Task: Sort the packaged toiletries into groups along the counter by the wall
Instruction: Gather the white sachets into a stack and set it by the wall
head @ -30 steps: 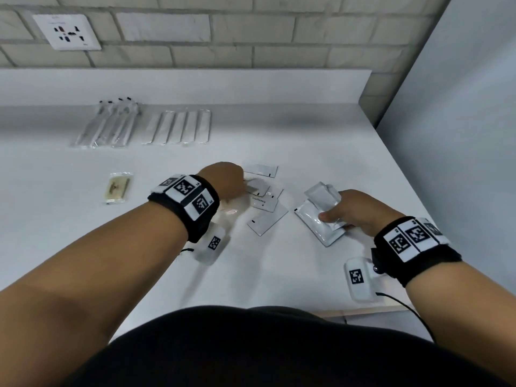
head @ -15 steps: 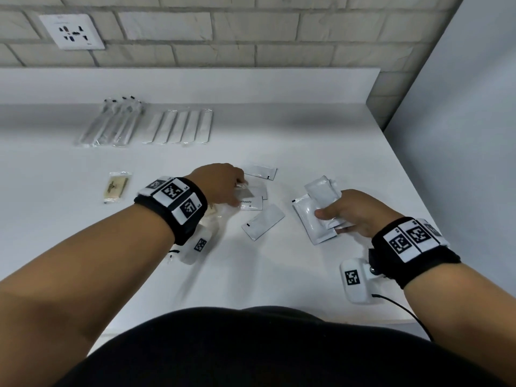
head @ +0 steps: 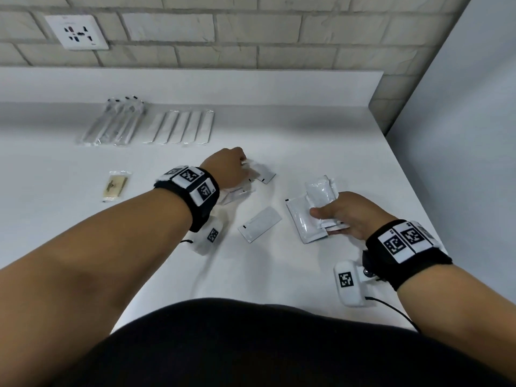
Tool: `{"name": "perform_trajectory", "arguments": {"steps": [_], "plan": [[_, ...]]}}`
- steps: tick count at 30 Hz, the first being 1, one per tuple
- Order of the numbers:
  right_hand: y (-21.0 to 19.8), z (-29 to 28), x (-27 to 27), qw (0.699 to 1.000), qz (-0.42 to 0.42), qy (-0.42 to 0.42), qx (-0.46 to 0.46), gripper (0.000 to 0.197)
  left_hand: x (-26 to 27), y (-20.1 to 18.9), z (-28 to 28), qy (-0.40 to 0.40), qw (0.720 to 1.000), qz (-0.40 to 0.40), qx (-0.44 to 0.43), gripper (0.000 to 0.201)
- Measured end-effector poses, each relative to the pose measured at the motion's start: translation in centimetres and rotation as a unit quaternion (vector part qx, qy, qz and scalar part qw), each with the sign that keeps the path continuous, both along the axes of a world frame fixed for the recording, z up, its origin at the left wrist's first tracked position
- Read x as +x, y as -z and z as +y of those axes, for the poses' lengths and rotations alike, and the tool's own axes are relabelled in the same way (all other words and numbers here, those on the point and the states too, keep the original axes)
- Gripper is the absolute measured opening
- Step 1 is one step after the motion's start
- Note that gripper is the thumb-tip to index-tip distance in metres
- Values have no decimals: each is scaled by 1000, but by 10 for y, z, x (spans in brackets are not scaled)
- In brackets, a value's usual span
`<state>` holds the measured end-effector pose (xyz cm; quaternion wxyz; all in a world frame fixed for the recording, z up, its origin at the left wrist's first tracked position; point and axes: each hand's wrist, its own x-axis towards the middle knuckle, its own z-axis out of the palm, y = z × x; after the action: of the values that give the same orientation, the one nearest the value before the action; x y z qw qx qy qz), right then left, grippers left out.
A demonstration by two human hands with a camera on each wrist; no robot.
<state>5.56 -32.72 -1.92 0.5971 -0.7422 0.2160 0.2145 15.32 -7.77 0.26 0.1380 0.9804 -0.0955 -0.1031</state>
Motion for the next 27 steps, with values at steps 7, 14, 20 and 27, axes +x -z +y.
{"name": "perform_trajectory", "arguments": {"steps": [7, 14, 20, 27], "plan": [[-27, 29, 14, 974, -99, 41, 199, 12, -36, -28, -13, -13, 889, 190, -416, 28], [-53, 69, 29, 964, -146, -74, 211, 37, -50, -37, -18, -49, 745, 251, -616, 30], [-60, 115, 26, 973, -129, -112, 156, 45, -59, -45, 7, -34, 716, 244, -653, 23], [-67, 163, 30, 964, -243, 20, 107, 25, -57, -56, 43, -93, 645, 218, -727, 28]]}}
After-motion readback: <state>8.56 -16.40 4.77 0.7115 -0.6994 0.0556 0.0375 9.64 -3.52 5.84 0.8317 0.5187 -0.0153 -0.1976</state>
